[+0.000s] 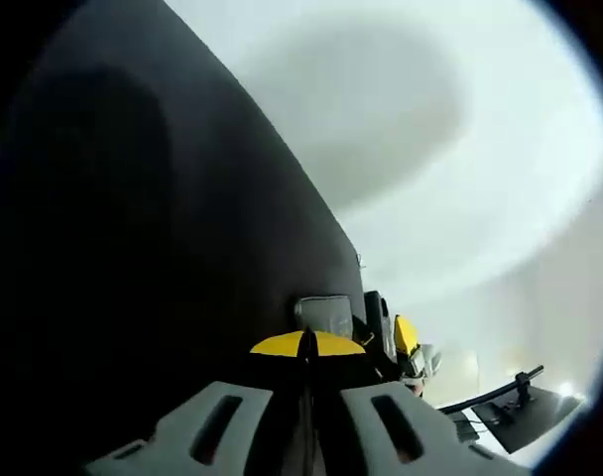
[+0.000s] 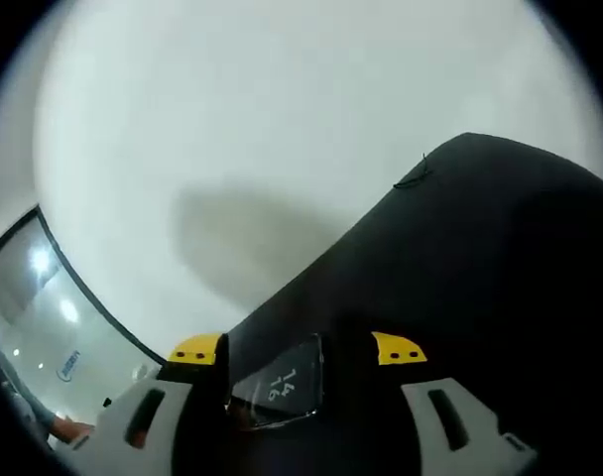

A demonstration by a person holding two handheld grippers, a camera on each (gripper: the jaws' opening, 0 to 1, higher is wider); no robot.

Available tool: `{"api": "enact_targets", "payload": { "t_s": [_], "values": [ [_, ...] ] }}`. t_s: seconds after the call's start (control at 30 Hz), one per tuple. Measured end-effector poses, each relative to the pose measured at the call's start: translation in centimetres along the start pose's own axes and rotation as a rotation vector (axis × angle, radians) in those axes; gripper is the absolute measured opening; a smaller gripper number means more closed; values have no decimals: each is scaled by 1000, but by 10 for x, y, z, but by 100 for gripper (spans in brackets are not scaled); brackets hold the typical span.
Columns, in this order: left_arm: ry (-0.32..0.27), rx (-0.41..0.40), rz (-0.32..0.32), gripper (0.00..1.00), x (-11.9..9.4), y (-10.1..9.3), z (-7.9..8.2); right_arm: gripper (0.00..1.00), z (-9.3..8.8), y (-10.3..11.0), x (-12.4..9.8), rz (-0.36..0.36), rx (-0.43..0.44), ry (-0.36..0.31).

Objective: Connect the charging cable to the phone, plug the charger into the socket, and turn on the power strip switch to charge the phone.

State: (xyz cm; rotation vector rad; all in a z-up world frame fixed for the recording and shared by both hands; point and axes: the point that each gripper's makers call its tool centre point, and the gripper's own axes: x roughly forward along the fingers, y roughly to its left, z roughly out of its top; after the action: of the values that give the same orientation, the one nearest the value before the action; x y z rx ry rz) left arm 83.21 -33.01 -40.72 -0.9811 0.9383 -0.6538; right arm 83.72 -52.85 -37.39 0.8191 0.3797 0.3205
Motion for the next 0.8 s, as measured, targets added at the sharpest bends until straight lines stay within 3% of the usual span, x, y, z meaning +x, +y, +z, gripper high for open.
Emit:
{"api": "enact_targets", "payload": {
  "t_s": [0.17, 0.3, 0.33, 0.4, 0.53, 0.63, 0.67, 0.73, 0.77, 0.8],
  "values": [
    [35, 134, 98, 0, -4, 13, -3, 55, 1, 0, -1, 4, 9, -2],
    [61, 224, 74, 0, -4, 8, -7, 55, -1, 2, -1, 7, 9, -2],
    [78, 247, 79, 4, -5, 8, -9, 55, 0, 1, -1, 8, 10, -2],
    [79, 357, 60, 13, -9, 2, -8, 55, 0, 1, -1, 11, 14, -3],
    [121, 612, 75, 20, -19, 4, -10, 55, 0, 2, -1, 16, 12, -3],
    [132, 818, 0, 39, -24, -8, -15, 55, 1, 1, -1, 19, 13, -4],
    [143, 860, 5, 46, -24, -7, -14, 55, 4, -2, -1, 20, 13, -3],
    [169, 980, -38, 50, -26, -10, -12, 55, 3, -1, -1, 22, 11, -2],
    [161, 1000, -38, 54, -27, -10, -10, 55, 3, -1, -1, 23, 10, -2],
    [172, 1081, -93, 56, -28, -15, -10, 55, 2, 0, -1, 24, 9, -2]
  ]
}}
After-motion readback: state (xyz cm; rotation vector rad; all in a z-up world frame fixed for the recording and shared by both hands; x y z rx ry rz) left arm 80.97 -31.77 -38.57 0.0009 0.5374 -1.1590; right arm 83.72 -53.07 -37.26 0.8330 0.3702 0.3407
